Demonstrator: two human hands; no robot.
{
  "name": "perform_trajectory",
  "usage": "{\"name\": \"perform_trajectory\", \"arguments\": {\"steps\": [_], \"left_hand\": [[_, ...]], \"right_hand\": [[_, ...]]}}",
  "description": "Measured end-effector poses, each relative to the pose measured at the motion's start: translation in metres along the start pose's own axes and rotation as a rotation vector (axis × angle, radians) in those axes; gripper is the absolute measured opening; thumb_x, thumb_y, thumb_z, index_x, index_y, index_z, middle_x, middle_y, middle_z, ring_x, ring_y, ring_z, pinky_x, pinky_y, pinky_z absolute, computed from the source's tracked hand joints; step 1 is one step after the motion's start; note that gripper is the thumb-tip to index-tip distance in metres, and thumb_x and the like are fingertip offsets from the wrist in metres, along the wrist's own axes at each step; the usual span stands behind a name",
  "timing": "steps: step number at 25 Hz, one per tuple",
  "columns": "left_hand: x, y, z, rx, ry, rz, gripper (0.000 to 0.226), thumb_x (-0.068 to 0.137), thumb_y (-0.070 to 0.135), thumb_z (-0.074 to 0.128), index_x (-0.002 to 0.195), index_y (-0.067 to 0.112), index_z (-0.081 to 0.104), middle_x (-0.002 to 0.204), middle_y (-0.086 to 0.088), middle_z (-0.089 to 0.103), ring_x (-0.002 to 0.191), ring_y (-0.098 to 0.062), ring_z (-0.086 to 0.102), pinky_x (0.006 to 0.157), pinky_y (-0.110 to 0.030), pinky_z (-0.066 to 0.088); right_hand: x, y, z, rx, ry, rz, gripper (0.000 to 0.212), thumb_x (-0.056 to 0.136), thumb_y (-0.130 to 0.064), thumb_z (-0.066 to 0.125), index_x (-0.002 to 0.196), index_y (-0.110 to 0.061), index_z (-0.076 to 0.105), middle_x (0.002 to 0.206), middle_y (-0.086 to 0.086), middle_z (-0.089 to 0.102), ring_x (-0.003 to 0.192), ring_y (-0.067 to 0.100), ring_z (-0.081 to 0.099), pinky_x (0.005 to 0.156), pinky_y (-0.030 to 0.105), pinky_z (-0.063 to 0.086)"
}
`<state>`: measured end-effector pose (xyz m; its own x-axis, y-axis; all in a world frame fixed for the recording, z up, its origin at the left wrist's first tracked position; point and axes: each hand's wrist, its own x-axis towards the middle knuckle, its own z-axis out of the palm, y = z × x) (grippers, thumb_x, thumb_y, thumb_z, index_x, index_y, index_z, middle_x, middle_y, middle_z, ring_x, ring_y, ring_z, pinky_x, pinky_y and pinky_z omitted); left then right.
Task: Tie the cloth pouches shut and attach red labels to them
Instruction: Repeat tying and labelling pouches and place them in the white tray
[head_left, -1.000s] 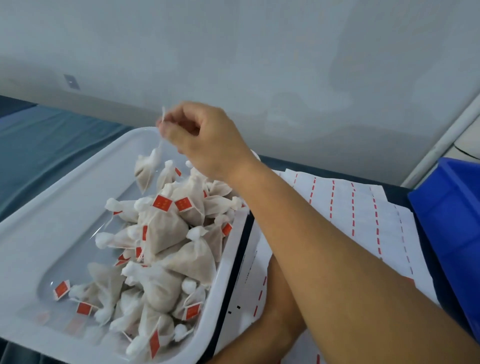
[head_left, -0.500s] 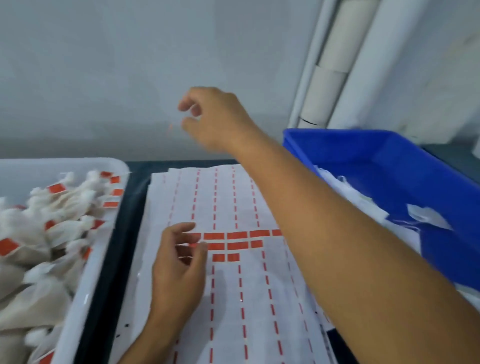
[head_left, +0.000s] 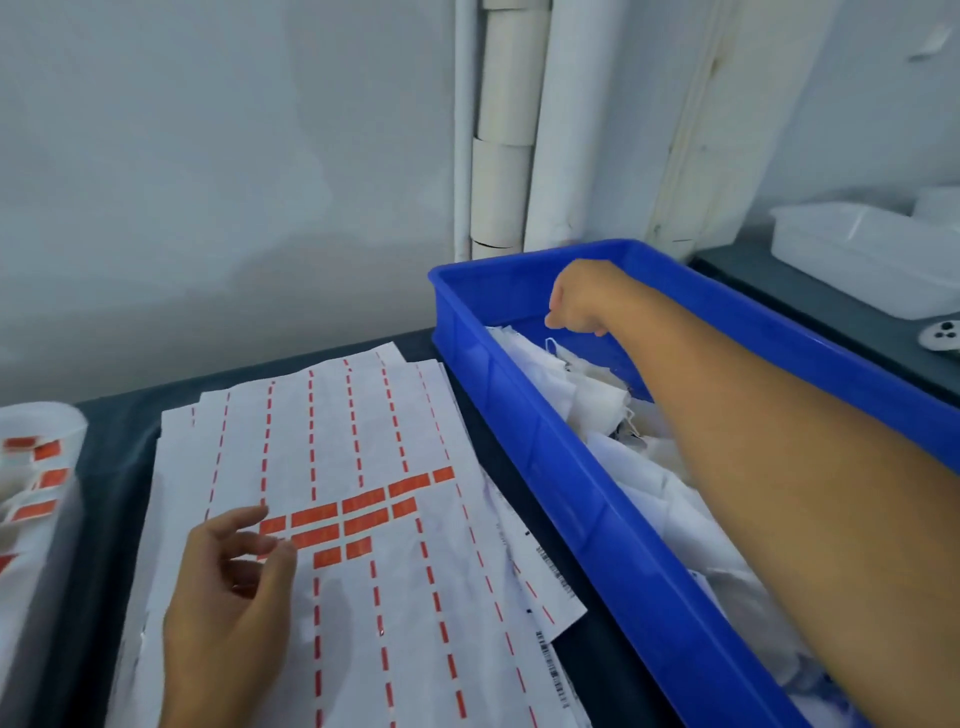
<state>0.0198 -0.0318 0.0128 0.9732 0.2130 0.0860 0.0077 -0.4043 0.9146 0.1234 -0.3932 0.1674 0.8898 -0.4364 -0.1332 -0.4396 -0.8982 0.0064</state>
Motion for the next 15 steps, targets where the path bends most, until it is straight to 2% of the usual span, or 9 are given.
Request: {"name": "perform_trajectory", "arguments": {"steps": [4,7,11,15], "left_hand": [[0.003,-0.003,0.001,-0.018,-0.046,-0.021,0.035,0.091,0.011,0.074,0.115,0.024,0.053,0.097,-0.002,0.066,0.077,-0.024,0.064,0.066,-0.035,0.053],[0.003,-0.002,0.002,-0.025,-0.05,-0.014,0.034,0.09,0.009,0.074,0.115,0.021,0.054,0.098,-0.004,0.066,0.077,-0.026,0.064,0.067,-0.035,0.051],[0.004,-0.002,-0.001,-0.045,-0.076,-0.012,0.034,0.09,0.006,0.073,0.116,0.017,0.055,0.1,-0.008,0.067,0.077,-0.028,0.064,0.072,-0.038,0.052],[0.003,-0.003,0.0,-0.047,-0.07,0.003,0.034,0.09,0.007,0.073,0.116,0.017,0.055,0.1,-0.006,0.067,0.078,-0.028,0.065,0.076,-0.04,0.054]], "right_hand": [[0.012,0.014,0.036,0.03,-0.026,0.074,0.027,0.093,-0.033,0.068,0.081,-0.012,0.056,0.085,0.004,0.059,0.063,0.019,0.05,0.053,0.03,0.038],[0.016,0.008,0.059,0.125,0.071,0.072,0.028,0.096,-0.035,0.066,0.08,-0.016,0.054,0.08,0.003,0.057,0.066,0.019,0.053,0.049,0.03,0.034],[0.016,0.008,0.07,0.142,0.209,0.131,0.027,0.101,-0.019,0.059,0.077,-0.018,0.047,0.078,0.002,0.053,0.064,0.016,0.049,0.048,0.028,0.03],[0.019,0.01,0.069,0.132,0.277,0.175,0.014,0.099,-0.014,0.06,0.086,-0.016,0.055,0.077,0.002,0.054,0.064,0.017,0.048,0.047,0.029,0.03]]}}
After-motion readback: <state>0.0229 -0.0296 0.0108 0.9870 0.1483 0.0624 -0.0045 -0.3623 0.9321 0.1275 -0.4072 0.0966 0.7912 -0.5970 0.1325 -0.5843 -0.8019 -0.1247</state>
